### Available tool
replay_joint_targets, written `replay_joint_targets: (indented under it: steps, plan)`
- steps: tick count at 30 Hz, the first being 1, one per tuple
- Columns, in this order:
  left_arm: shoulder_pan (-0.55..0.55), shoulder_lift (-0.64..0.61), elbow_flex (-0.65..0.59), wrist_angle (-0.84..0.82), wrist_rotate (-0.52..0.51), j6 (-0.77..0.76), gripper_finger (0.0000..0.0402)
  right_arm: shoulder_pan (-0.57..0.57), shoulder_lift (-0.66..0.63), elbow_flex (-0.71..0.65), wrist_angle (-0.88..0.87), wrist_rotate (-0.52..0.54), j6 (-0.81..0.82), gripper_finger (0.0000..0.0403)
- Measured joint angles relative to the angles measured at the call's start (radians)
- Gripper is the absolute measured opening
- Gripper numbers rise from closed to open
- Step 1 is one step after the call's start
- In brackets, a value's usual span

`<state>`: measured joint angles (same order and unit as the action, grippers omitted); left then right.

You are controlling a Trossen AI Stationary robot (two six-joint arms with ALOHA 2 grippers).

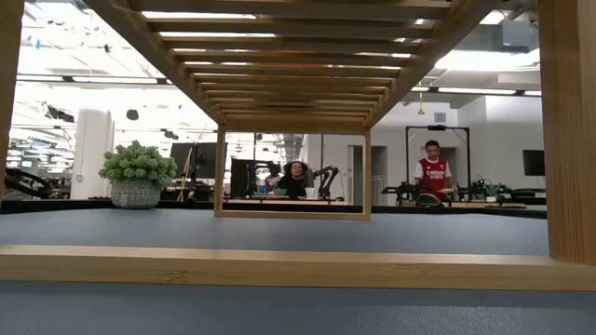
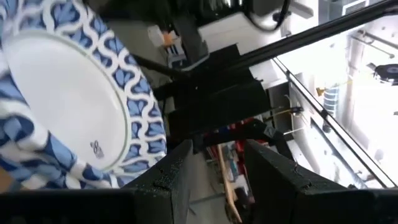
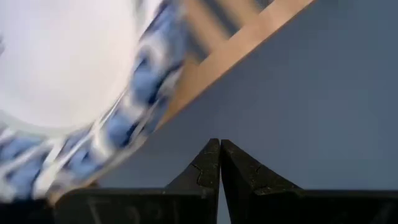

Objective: Place and stack bowls onto a shelf
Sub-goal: Stack the big white and blue bowl on top of the big white and blue bowl, then return to Home Position

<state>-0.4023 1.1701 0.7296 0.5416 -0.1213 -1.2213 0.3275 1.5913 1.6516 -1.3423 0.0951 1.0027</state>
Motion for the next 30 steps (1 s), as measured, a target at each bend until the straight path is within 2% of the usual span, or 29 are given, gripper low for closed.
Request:
replay_joint_targets:
  steps: [7,16,22,26,30]
  plan:
    - [0.0,-0.027,0.0,-0.009,-0.05,0.028,0.0129,0.045,0.021,-0.001,0.107,-0.039,-0.002,0.0042]
    - [0.0,-0.027,0.0,-0.012,-0.048,0.013,0.0129,0.001,0.069,0.0,0.22,-0.085,-0.118,0.0042]
    - [0.0,-0.031,0.0,-0.013,-0.034,0.005,0.0129,-0.037,0.06,0.0,0.194,-0.096,-0.133,0.0042]
    - [0.016,-0.101,0.0,-0.048,0.01,0.008,0.0129,-0.036,0.01,0.0,0.178,-0.092,-0.175,0.0042]
    - [0.021,-0.213,0.0,-0.077,-0.063,0.105,0.0129,-0.048,-0.06,0.0,0.176,-0.087,-0.224,0.0042]
